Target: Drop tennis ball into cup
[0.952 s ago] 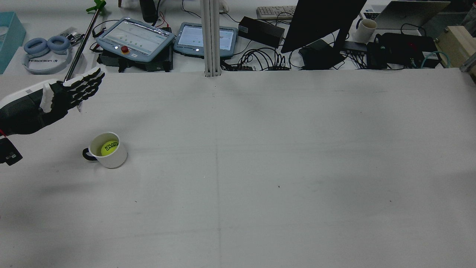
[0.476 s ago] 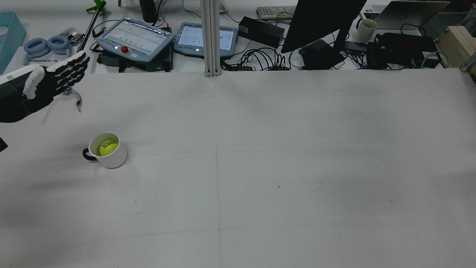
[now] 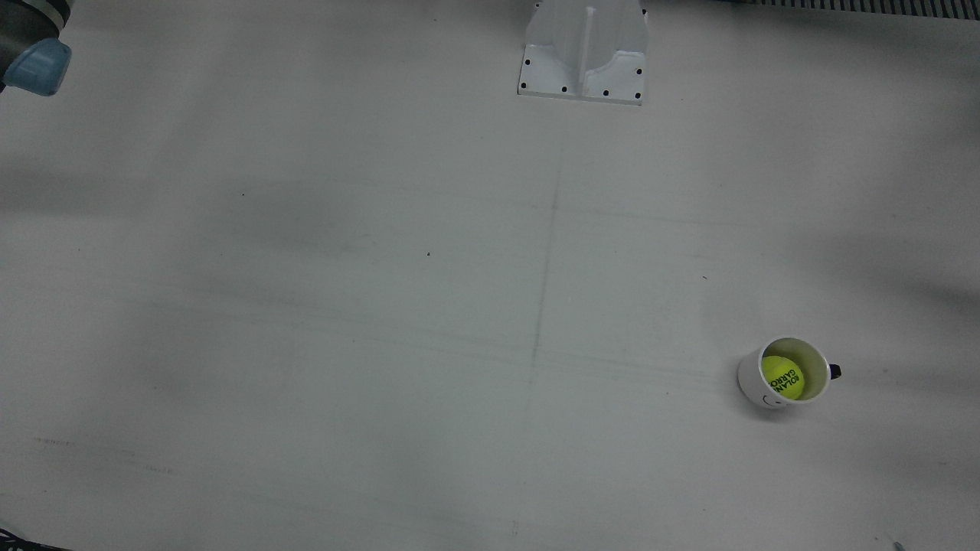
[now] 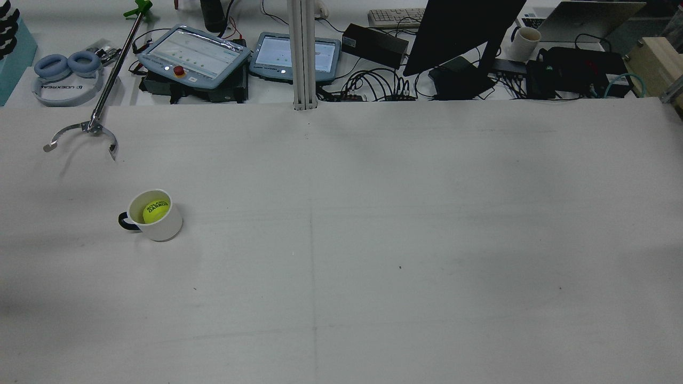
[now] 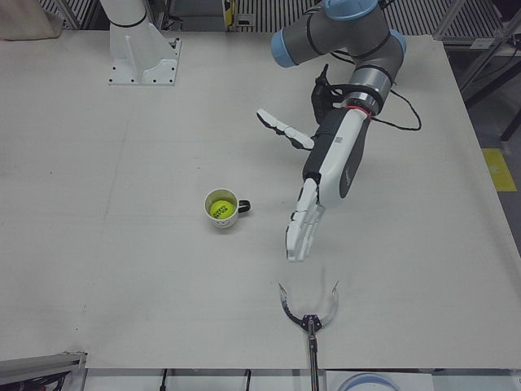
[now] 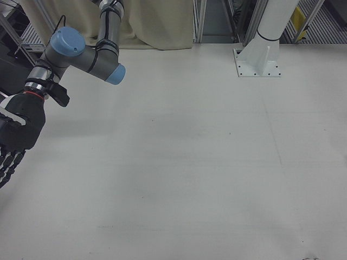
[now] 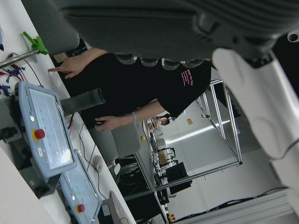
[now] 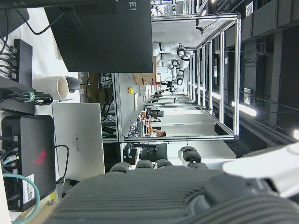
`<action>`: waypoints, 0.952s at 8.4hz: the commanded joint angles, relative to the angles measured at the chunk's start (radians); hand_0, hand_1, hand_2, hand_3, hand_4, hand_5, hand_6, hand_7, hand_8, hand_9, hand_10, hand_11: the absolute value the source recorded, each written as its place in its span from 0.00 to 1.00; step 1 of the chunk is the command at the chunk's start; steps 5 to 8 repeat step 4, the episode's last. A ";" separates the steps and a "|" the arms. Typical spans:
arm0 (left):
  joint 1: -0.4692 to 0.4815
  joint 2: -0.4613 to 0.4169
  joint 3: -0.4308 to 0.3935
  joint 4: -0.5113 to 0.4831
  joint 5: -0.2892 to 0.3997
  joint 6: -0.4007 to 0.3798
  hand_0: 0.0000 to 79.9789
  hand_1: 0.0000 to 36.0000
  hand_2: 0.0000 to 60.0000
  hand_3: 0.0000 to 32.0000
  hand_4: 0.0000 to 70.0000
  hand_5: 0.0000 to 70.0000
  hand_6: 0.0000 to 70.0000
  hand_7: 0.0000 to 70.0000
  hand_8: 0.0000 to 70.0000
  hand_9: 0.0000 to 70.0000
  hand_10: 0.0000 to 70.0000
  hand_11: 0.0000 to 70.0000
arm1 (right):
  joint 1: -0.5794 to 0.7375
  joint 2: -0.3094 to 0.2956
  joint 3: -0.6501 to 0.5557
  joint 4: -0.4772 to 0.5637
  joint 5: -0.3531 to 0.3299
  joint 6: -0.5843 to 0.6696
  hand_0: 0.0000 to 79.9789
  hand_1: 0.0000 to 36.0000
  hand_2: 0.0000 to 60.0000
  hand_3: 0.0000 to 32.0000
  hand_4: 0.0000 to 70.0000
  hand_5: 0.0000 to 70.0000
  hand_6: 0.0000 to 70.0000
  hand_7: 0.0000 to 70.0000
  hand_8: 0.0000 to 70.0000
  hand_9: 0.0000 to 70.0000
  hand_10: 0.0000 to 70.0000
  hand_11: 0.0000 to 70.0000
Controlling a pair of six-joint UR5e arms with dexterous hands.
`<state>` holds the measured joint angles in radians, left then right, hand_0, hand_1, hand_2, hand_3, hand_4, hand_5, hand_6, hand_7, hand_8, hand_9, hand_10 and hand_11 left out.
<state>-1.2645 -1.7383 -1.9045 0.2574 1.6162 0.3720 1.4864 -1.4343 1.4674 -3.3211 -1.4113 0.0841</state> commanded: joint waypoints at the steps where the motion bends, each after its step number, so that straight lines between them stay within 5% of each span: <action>1: -0.091 0.000 0.027 0.078 -0.001 -0.001 0.67 0.54 0.00 0.00 0.00 0.02 0.00 0.01 0.00 0.00 0.00 0.00 | 0.000 0.000 0.001 0.000 0.000 0.000 0.00 0.00 0.00 0.00 0.00 0.00 0.00 0.00 0.00 0.00 0.00 0.00; 3: -0.102 -0.001 0.024 0.097 -0.001 -0.002 0.87 0.75 0.00 0.00 0.00 0.07 0.00 0.01 0.00 0.00 0.00 0.00 | 0.000 0.000 0.001 0.000 0.000 -0.001 0.00 0.00 0.00 0.00 0.00 0.00 0.00 0.00 0.00 0.00 0.00 0.00; 4: -0.104 0.000 0.021 0.100 -0.001 -0.002 1.00 0.98 0.00 0.00 0.00 0.12 0.00 0.01 0.00 0.00 0.00 0.00 | 0.000 0.000 0.001 0.000 0.000 0.000 0.00 0.00 0.00 0.00 0.00 0.00 0.00 0.00 0.00 0.00 0.00 0.00; 8: -0.104 0.000 0.021 0.100 -0.001 -0.002 1.00 0.98 0.00 0.00 0.00 0.12 0.00 0.01 0.00 0.00 0.00 0.00 | 0.000 0.000 0.001 0.000 0.000 0.000 0.00 0.00 0.00 0.00 0.00 0.00 0.00 0.00 0.00 0.00 0.00 0.00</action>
